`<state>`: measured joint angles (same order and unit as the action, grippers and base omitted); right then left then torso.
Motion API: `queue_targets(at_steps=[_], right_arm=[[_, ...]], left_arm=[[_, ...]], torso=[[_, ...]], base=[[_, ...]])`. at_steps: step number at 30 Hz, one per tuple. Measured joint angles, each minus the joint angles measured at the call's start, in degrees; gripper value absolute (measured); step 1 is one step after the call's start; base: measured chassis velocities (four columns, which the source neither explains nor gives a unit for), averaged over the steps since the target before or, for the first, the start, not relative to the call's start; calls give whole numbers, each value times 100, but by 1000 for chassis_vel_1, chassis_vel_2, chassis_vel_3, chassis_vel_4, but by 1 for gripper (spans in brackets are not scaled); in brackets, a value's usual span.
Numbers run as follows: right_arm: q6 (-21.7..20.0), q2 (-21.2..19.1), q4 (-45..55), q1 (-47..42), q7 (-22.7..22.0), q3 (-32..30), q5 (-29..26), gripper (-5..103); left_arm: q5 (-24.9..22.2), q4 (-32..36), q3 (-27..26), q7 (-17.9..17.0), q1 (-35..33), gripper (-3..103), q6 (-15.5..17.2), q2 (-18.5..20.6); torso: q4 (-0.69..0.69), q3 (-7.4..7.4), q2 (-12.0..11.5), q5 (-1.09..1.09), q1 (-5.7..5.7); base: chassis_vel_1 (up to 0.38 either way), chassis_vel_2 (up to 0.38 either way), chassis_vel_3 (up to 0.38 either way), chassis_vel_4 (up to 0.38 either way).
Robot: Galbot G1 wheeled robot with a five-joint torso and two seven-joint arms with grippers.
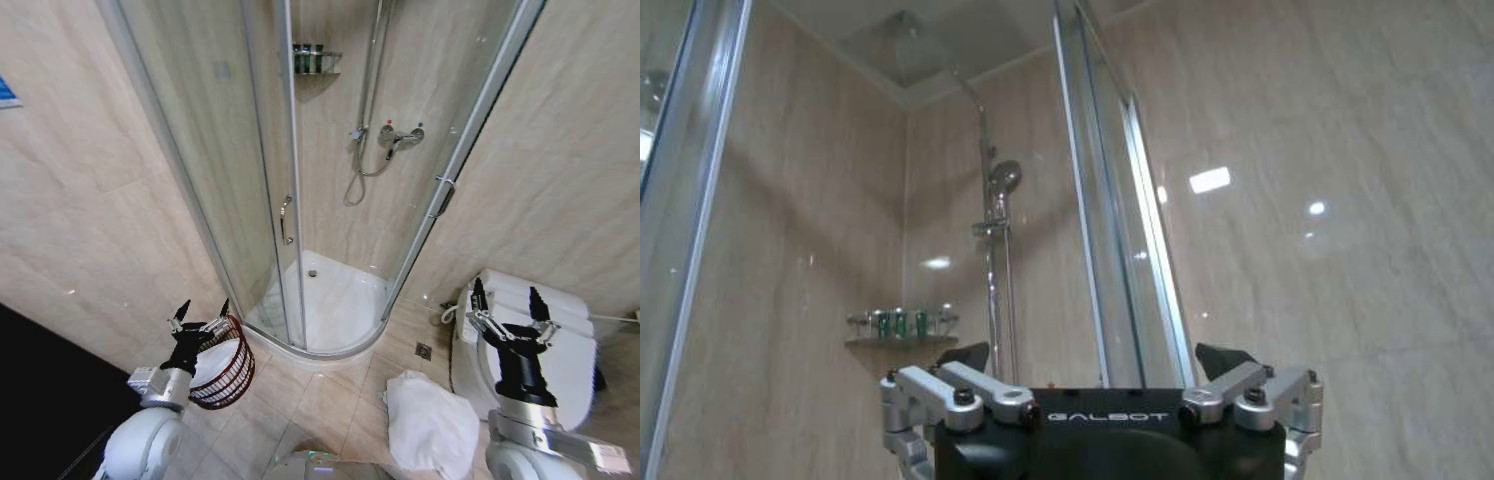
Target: Discard the used towel into the hamper.
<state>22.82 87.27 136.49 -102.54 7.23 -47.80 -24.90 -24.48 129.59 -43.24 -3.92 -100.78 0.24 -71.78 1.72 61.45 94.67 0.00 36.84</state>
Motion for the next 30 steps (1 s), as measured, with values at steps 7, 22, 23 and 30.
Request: queue_targets(at_steps=[7,22,23,30], right_arm=[[-75,-12,-2,-13,1,-26,2,100],[-46,-32,-24,19,5,-23,-10,100],[-46,-32,-24,19,5,-23,-10,100],[-28,-33,-24,36,-6,-17,-12,100]], left_arm=[[0,0,0,0,0,100,0,0],[0,0,0,0,0,100,0,0],[0,0,0,0,0,100,0,0],[0,0,1,1,0,100,0,0]], torso=[[-1,0,0,0,0],[-1,0,0,0,0],[-1,0,0,0,0],[-5,1,0,3,1]], base=[[0,0,0,0],[-52,-49,52,55],[-173,-133,149,164],[-164,-151,153,128]])
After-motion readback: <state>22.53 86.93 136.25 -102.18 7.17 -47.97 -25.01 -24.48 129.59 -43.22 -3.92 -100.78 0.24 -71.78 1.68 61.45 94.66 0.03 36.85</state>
